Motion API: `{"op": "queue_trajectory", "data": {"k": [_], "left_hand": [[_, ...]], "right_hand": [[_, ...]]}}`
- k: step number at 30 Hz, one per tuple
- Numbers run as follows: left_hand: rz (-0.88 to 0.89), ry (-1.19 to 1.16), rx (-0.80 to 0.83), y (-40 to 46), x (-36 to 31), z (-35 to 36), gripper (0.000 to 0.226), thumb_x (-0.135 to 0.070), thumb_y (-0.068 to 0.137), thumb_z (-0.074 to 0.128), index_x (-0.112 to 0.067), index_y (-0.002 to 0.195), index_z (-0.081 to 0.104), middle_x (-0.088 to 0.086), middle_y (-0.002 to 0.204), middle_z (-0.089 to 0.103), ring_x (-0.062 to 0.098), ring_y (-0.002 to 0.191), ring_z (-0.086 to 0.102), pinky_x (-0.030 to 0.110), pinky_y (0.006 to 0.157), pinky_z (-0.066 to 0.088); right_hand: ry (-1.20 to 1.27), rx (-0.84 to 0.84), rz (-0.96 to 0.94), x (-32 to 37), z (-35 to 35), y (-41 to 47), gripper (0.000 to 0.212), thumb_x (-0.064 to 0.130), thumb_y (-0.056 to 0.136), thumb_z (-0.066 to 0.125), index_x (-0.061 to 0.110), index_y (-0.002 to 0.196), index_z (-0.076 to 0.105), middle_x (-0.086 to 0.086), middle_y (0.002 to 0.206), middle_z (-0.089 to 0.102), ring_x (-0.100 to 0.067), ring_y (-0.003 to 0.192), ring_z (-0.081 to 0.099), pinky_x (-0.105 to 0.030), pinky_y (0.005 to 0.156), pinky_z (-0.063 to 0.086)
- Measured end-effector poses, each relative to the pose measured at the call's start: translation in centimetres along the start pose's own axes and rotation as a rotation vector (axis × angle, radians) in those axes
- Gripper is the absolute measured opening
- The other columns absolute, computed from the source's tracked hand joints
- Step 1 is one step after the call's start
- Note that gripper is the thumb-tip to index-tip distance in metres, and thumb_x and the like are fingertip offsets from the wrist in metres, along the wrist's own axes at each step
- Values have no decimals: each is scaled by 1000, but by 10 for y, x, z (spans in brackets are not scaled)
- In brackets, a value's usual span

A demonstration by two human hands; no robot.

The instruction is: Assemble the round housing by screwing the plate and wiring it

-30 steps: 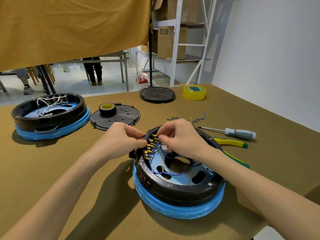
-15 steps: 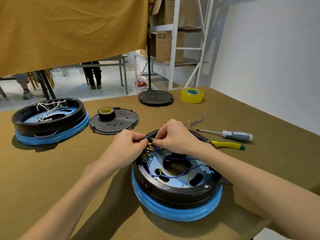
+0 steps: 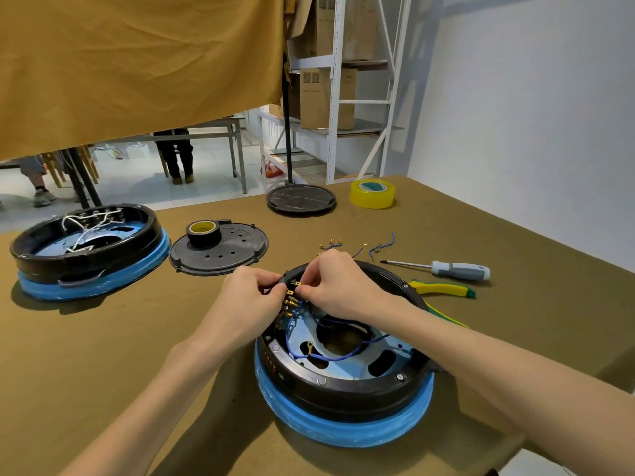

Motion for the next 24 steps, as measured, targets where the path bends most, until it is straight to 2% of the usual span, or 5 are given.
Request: {"op": "queue_trajectory", "data": {"k": [3, 9, 15, 19, 24], "left_hand": [[8, 30, -45, 0, -1, 3, 26, -19, 100, 58, -25, 87, 79, -4, 70, 72, 7, 74, 65, 27, 58, 52], [-17, -19, -111, -4, -3, 7, 25, -20, 102, 56, -24, 104, 81, -10, 84, 75, 8, 83, 70, 38, 73, 60], [-5, -52, -89, -3, -1, 9, 25, -22, 103, 56, -36, 102, 76, -18, 82, 69, 0, 82, 67, 26, 71, 59], [-14, -69, -85, -2, 3, 10, 26, -24, 103, 56, -24, 120, 75, -20, 88, 70, -2, 83, 67, 17, 68, 57], [-10, -108, -112, 0, 4, 11, 23, -20, 102, 57, -28, 112, 77, -22, 84, 68, -9, 84, 66, 7, 61, 51]], "right_hand": [[21, -6, 19, 1, -1, -1, 14, 24, 91, 74, 13, 90, 82, -2, 77, 75, -10, 71, 66, -20, 61, 45], [-32, -37, 53, 3, -1, -9, 24, 30, 91, 73, 7, 98, 74, -7, 90, 71, -21, 86, 64, -35, 72, 52], [-7, -23, -39, 14, -2, -21, 17, 29, 89, 76, 14, 95, 82, -1, 80, 72, -10, 72, 62, -23, 61, 49], [-11, -10, -22, 10, -4, -17, 13, 21, 91, 74, 13, 94, 83, 4, 73, 70, -3, 63, 60, -15, 57, 46], [-87, -38, -67, 13, 2, -13, 13, 22, 92, 73, 13, 96, 82, -3, 86, 73, -18, 80, 67, -38, 74, 57]]}}
Point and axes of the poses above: each hand's wrist, its own y-axis towards the middle knuckle, its own z-axis out of the palm, x = y × z, the point moved 2 cm from there along y, towards the middle knuckle
